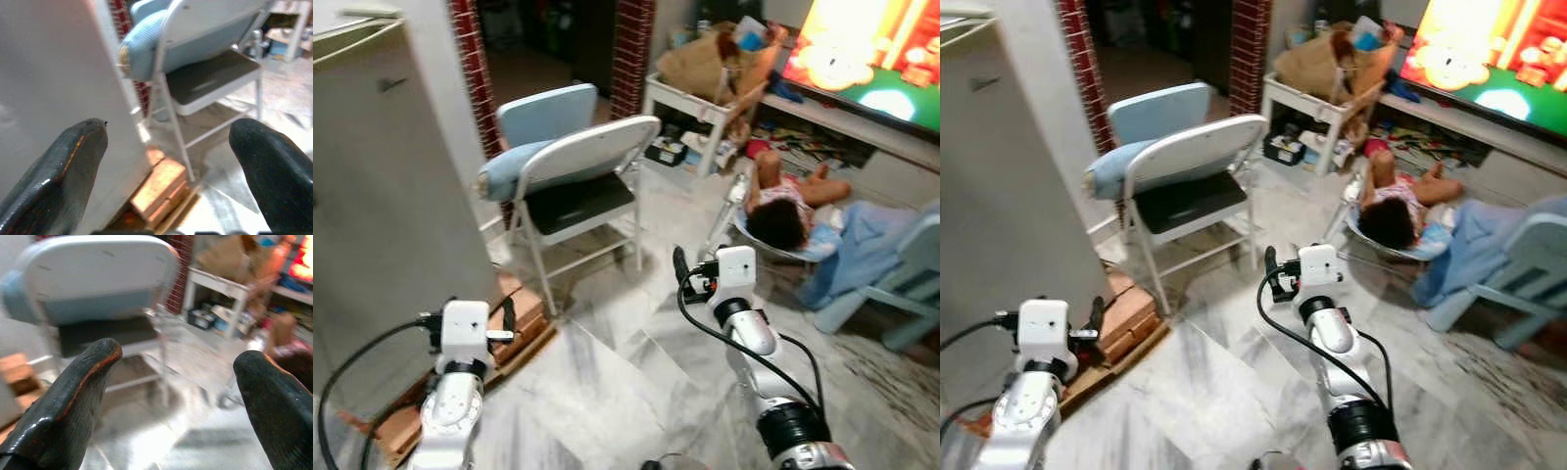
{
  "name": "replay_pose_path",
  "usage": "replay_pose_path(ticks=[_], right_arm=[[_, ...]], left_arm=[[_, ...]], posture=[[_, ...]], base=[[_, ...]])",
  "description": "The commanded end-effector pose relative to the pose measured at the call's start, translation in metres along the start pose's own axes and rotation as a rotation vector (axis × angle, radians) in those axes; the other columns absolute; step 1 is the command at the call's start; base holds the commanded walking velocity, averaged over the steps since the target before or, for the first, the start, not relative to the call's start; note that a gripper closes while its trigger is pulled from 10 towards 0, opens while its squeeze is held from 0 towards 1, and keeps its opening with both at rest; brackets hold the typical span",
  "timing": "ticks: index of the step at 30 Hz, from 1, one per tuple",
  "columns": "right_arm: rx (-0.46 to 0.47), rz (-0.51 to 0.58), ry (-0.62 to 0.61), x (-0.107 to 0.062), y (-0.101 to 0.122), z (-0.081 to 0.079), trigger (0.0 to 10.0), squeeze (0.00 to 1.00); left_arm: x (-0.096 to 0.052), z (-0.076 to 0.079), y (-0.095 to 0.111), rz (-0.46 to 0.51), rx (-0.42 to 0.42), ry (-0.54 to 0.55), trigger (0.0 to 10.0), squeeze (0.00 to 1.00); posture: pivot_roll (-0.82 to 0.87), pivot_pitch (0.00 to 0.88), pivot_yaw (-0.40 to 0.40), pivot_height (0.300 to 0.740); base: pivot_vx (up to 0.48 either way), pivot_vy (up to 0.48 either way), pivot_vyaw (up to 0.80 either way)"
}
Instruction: Restocking fridge
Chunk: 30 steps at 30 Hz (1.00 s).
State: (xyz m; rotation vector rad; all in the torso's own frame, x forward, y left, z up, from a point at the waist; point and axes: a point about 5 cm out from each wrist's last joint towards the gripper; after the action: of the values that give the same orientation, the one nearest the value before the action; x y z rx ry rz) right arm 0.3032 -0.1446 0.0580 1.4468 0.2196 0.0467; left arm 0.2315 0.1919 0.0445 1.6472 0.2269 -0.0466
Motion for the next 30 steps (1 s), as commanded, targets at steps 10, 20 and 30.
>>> replay_pose_path(ticks=[10, 20, 30], right_arm=[[0.006, -0.016, -0.009, 0.0009, -0.0010, 0.0011, 10.0, 0.00], [0.013, -0.016, -0.008, 0.0010, -0.0013, 0.0004, 10.0, 0.00], [0.010, -0.017, -0.006, 0.0019, -0.0008, -0.0009, 10.0, 0.00]], left_arm=[[-0.0003, -0.0011, 0.0007, -0.014, 0.011, 0.002, 10.0, 0.00], [0.0001, -0.0006, 0.0015, -0.014, 0.014, 0.000, 10.0, 0.00], [0.0003, -0.0001, 0.0022, -0.009, 0.018, -0.002, 10.0, 0.00]], posture=[[0.02, 0.000, 0.005, 0.740], [0.02, 0.000, 0.006, 0.740], [0.02, 0.000, 0.006, 0.740]], base=[[-0.269, 0.000, -0.80], [-0.273, 0.000, -0.56], [-0.154, 0.000, 0.00]])
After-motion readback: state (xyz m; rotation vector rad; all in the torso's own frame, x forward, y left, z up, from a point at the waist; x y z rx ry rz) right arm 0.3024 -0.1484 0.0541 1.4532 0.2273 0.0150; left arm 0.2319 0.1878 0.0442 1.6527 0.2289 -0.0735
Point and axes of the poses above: a point about 5 cm out from each wrist's last joint towards the gripper, its own x axis pointing out of the wrist towards the gripper, its own y axis along the axis of the wrist's last joint, z = x × y, and after that the axes turned 5 degrees about -x, right-handed
